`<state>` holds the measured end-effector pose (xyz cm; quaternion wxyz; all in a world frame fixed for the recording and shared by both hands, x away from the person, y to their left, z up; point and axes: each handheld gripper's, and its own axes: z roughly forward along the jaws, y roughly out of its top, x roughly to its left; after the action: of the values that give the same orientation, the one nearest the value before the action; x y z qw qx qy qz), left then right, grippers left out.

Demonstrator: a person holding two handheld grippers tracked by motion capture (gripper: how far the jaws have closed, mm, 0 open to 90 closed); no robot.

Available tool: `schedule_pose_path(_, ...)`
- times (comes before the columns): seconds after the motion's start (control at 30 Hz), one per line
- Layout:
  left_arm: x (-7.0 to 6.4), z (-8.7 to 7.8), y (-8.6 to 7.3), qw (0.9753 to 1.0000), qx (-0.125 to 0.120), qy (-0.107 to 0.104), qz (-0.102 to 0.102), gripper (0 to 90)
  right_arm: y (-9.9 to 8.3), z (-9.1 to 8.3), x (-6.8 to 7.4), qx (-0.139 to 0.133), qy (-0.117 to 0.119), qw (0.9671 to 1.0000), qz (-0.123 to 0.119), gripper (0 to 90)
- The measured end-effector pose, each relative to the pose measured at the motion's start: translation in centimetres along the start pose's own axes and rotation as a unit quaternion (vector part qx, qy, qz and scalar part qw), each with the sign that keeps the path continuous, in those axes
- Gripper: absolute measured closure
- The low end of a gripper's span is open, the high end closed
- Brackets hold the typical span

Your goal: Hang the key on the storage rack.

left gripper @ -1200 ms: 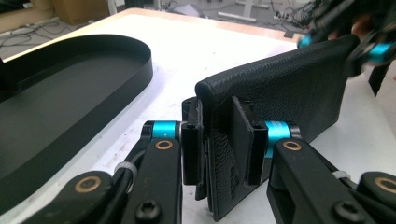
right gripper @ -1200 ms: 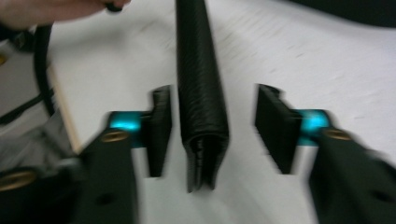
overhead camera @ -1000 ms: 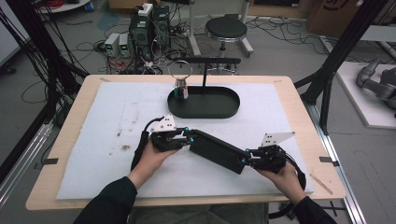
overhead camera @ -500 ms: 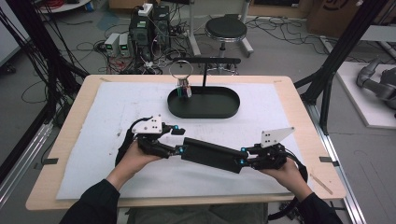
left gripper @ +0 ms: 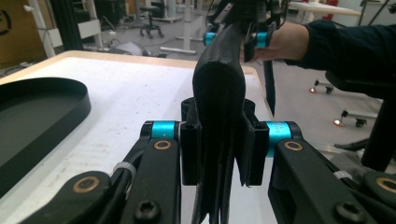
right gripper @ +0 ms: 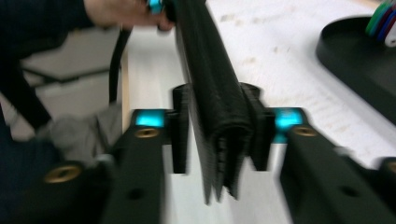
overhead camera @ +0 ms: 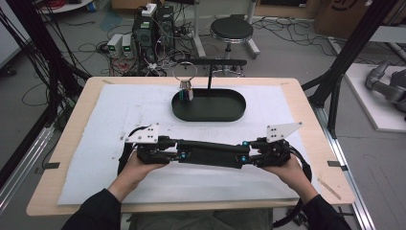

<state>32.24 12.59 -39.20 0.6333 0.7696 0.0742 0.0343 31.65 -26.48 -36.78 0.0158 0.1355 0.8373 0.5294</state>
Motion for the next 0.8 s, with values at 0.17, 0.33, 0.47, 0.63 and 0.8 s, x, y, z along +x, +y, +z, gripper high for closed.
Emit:
schedule_pose_path(0.17, -0.1, -0.6, 0.0, 0.9996, -0.022, 0.015, -0.005, 74.1, -0.3, -0.5, -0.3, -0.028, -0.017, 0.999, 0.031, 49.3)
schedule_pose_path(0.33, -0.1, -1.2, 0.0, 0.9978, -0.064, 0.013, -0.015, 74.3, -0.8, 0.1, -0.5, -0.034, -0.039, 0.9976, 0.046, 44.5)
schedule_pose_path(0.47, -0.1, -1.4, 0.2, 0.9961, -0.086, 0.008, -0.019, 74.4, -1.0, 0.8, -0.7, -0.038, -0.032, 0.997, 0.059, 44.4)
schedule_pose_path(0.63, -0.1, -1.4, 0.1, 0.9957, -0.09, 0.003, -0.019, 74.4, -0.8, 1.1, -0.5, -0.068, -0.013, 0.9961, 0.056, 61.4)
schedule_pose_path(0.8, 0.1, -1.4, 0.0, 0.995, -0.097, 0.006, -0.025, 74.0, -0.7, 0.8, -0.4, -0.075, -0.007, 0.9964, 0.04, 73.2)
